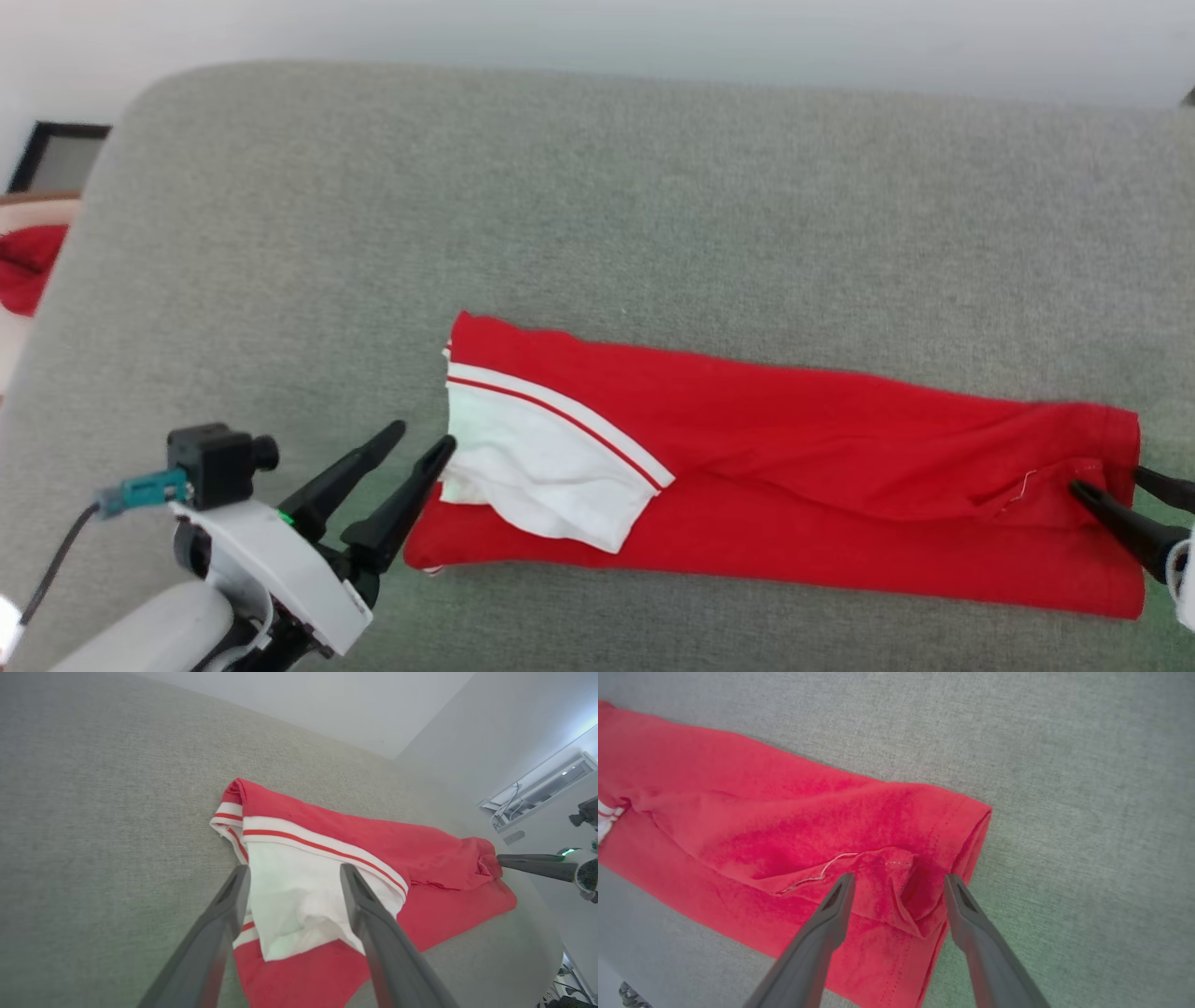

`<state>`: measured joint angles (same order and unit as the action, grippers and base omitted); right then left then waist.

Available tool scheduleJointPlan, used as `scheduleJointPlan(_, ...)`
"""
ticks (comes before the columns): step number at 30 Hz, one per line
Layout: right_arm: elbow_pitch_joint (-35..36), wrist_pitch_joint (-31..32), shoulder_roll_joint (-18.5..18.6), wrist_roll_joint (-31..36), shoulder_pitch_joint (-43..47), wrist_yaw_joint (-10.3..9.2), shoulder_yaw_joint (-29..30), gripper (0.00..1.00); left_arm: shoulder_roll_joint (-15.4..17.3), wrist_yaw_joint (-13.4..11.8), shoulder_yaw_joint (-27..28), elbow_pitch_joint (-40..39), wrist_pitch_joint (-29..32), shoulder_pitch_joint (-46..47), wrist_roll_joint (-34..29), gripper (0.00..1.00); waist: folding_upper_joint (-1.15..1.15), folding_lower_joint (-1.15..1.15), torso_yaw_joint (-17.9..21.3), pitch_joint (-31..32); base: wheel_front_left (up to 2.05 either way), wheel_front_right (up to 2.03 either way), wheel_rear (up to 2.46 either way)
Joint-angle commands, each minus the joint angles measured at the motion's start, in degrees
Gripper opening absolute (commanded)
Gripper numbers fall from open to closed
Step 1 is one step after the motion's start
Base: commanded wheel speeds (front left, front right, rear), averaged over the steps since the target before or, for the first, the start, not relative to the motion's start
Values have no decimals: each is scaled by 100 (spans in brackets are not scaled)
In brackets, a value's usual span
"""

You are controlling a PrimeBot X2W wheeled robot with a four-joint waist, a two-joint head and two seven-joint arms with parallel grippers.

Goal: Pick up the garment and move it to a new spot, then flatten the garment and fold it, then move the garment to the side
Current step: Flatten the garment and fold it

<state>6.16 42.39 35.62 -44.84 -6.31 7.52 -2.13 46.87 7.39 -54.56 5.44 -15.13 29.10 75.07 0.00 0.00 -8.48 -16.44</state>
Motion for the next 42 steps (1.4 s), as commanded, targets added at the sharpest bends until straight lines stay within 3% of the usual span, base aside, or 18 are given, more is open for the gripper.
scheduleJointPlan(1, -35, 34, -31, -55, 104, -6, 123, 100, -83, -15, 194, 69, 2, -223, -149, 100, 0, 0, -124, 247, 0, 0, 0)
scheduleJointPlan(10, -345, 540, -189, -197, 543, -7, 654, 100, -901, -267, 1623, 398, 2, -1424, -1236, 100, 0, 0, -366, 572, 0, 0, 0)
scheduleJointPlan(13, -423, 688, -222, -189, 645, -6, 849, 100, -1213, -198, 1967, 466, 2, -1713, -1536, 100, 0, 0, -467, 604, 0, 0, 0)
scheduleJointPlan(20, -831, 1010, -454, 55, 438, -6, 1311, 100, -1711, -148, 2804, 567, 2, -1980, -2433, 100, 0, 0, -651, 619, 0, 0, 0)
scheduleJointPlan(26, -1180, 1359, -732, 337, 126, -6, 1370, 100, -2107, -275, 3639, 419, 2, -2076, -3554, 100, 0, 0, -720, 601, 0, 0, 0)
scheduleJointPlan(31, -1438, 1677, -962, 628, -49, -6, 1358, 100, -2477, -242, 4128, 283, 2, -2119, -4401, 100, 0, 0, -772, 577, 0, 0, 0)
scheduleJointPlan(38, -1715, 1958, -1355, 1046, -189, -6, 1324, 100, -2903, -69, 4459, 417, 2, -2184, -4829, 100, 0, 0, -799, 481, 0, 0, 0)
scheduleJointPlan(39, -1738, 2016, -1414, 1074, -193, -6, 1287, 96, -2941, -46, 4497, 449, 2, -2179, -4865, 100, 0, 0, -804, 458, 0, 0, 0)
scheduleJointPlan(40, -1732, 2045, -1447, 1102, -180, -3, 1224, 45, -2969, -37, 4529, 483, 2, -2167, -4893, 100, 0, 0, -808, 438, 0, 0, 0)
scheduleJointPlan(41, -1715, 2048, -1475, 1117, -173, -2, 1184, 15, -3002, -29, 4563, 521, 2, -2156, -4920, 100, 0, 0, -809, 419, 0, 0, 0)
scheduleJointPlan(42, -1702, 2039, -1501, 1129, -178, -2, 1175, 0, -3029, -18, 4592, 551, 2, -2140, -4936, 100, 0, 0, -809, 393, 0, 0, 0)
